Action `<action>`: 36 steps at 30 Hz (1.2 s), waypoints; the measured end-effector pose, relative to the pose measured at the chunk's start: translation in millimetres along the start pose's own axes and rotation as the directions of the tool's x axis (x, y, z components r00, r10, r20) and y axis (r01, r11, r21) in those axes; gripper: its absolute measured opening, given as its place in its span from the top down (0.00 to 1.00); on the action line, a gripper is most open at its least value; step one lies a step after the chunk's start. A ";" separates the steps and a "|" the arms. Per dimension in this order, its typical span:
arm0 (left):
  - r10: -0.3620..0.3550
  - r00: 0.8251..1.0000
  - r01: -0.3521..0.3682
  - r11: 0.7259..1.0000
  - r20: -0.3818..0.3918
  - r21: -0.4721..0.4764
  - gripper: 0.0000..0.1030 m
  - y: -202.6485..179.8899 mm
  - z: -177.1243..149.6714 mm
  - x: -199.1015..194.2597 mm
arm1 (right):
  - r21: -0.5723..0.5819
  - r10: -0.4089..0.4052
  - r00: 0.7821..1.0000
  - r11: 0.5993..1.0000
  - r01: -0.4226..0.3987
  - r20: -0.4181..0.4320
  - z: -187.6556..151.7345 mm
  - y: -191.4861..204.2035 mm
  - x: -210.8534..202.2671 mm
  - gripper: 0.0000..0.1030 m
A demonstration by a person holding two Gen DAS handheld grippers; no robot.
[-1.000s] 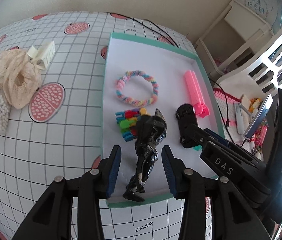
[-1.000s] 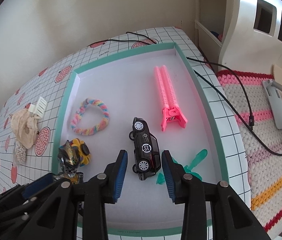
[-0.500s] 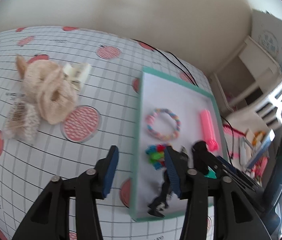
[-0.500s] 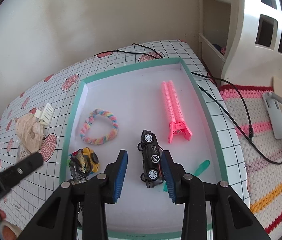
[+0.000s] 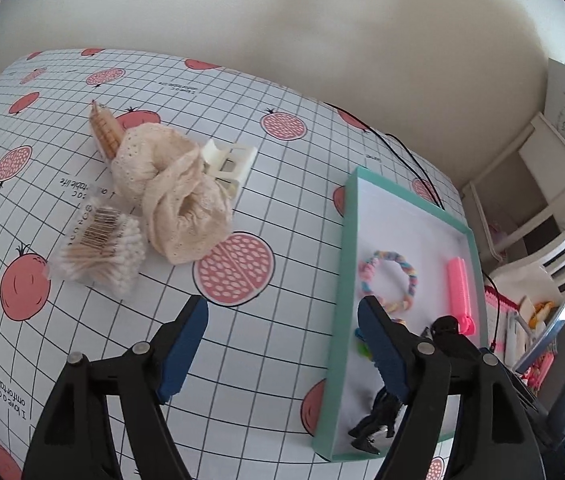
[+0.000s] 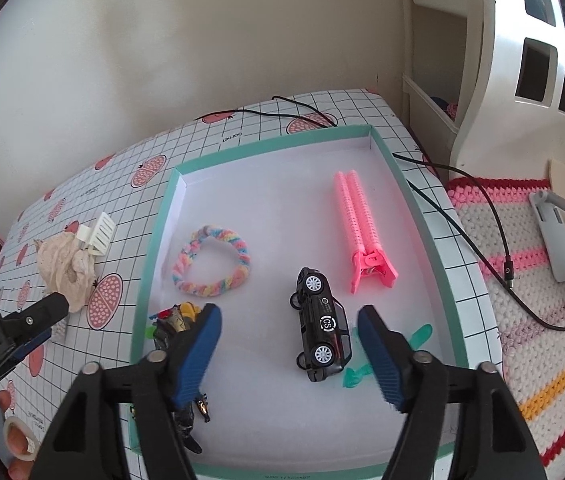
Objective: Organize objects
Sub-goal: 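Open both grippers to release the figure and car into the tray, then move both tools back toward the cotton swab pack and lace fabric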
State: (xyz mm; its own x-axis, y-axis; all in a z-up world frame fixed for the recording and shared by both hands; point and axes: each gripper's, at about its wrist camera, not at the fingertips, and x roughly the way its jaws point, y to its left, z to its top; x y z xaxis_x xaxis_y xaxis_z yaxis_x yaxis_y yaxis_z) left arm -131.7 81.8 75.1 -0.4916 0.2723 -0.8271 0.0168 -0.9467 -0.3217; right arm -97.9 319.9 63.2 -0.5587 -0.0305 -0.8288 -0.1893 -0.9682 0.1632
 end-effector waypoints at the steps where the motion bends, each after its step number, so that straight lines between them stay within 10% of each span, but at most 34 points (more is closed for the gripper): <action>1: 0.003 1.000 -0.003 1.000 0.002 -0.004 0.24 1.3 0.0 0.0 | 0.002 0.003 1.000 1.000 -0.003 0.002 0.0 -0.1 -0.1 0.18; 5: 0.033 0.999 -0.033 0.999 0.025 0.002 0.04 2.4 0.3 -1.5 | 0.013 0.016 1.000 1.000 -0.016 0.017 0.2 0.0 -0.7 0.06; 36: 0.055 0.992 -0.043 0.993 0.112 -0.107 0.04 82.5 30.0 -35.6 | -0.051 0.028 0.995 0.998 -0.024 0.094 6.9 53.0 -9.4 0.00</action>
State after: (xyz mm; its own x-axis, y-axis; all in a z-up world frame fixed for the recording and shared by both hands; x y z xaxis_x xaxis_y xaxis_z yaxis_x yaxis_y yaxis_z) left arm -138.9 -11.2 91.8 -0.5843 0.1992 -0.7867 0.1309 -0.9336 -0.3336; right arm -108.3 270.6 83.4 -0.6374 -0.0345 -0.7698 -0.1343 -0.9787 0.1550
